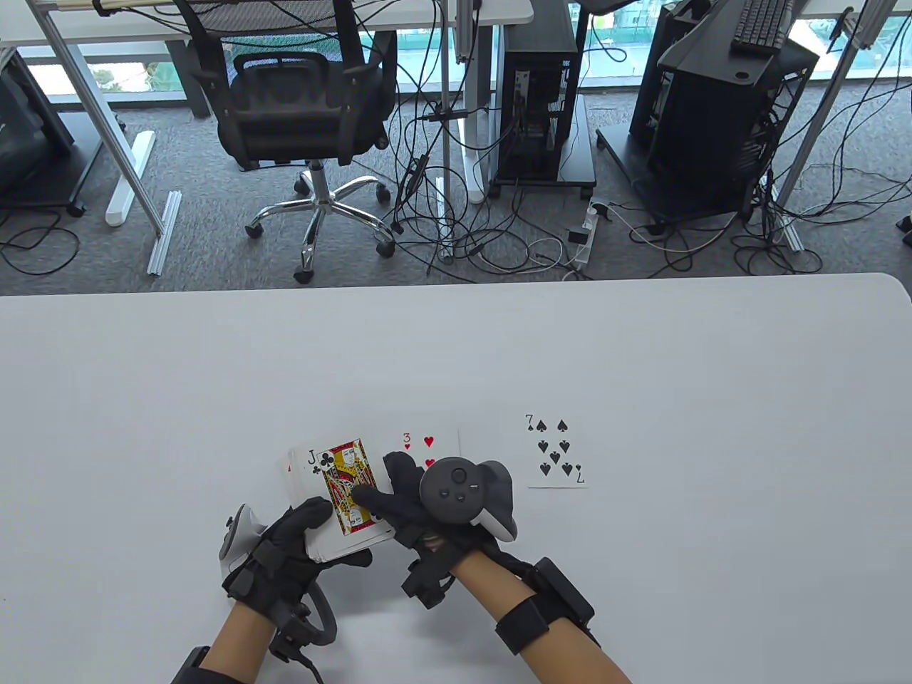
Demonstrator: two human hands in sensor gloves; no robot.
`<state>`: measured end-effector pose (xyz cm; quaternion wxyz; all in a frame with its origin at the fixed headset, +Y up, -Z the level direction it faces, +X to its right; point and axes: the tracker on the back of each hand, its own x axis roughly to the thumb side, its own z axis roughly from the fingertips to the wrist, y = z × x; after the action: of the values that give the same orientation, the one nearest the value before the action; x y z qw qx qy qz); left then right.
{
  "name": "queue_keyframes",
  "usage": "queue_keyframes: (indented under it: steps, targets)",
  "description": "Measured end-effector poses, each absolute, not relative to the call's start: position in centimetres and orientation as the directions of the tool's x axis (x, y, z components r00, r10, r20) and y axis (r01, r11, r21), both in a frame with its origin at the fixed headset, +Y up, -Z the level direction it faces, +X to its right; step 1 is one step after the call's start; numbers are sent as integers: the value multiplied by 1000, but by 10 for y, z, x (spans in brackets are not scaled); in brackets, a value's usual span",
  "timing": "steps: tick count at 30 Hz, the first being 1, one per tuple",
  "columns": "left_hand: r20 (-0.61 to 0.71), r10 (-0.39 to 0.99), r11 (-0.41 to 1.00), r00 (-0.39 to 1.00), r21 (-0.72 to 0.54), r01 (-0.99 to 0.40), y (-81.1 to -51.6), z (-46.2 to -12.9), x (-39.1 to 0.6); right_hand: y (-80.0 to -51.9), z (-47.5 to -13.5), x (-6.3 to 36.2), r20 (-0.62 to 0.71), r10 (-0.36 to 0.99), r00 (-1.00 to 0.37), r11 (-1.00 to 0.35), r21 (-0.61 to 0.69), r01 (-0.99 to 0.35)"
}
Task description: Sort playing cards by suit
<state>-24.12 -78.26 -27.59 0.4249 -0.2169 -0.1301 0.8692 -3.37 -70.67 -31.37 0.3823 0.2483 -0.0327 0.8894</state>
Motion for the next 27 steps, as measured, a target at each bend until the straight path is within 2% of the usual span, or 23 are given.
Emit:
queue_keyframes:
  steps: [7,12,17,22,24,27]
  targets:
    - [-272,798,-601,-537,-418,-681,-784,-275,-240,-707,-315,-24,451,672,-587,-688,87,-721]
    - [-266,793,-607,-547,-417,-677,-783,-276,-239,-708,-318,-2,394,696,-600,-667,46,-744]
    - [-264,780,-623,-568,-410,-666,-782,-276,-239,-715,-314,33,315,786,-533,-573,46,-818]
    - [-253,781,-621,-570,-405,-671,-782,-276,-240,-730,-301,59,276,886,-373,-415,112,-903]
    - [-254,779,-624,-573,-402,-670,-782,-276,-240,-740,-290,64,228,886,-404,-438,129,-889]
    - [-260,784,-619,-564,-399,-677,-784,-276,-240,-756,-273,62,147,826,-544,-564,212,-799]
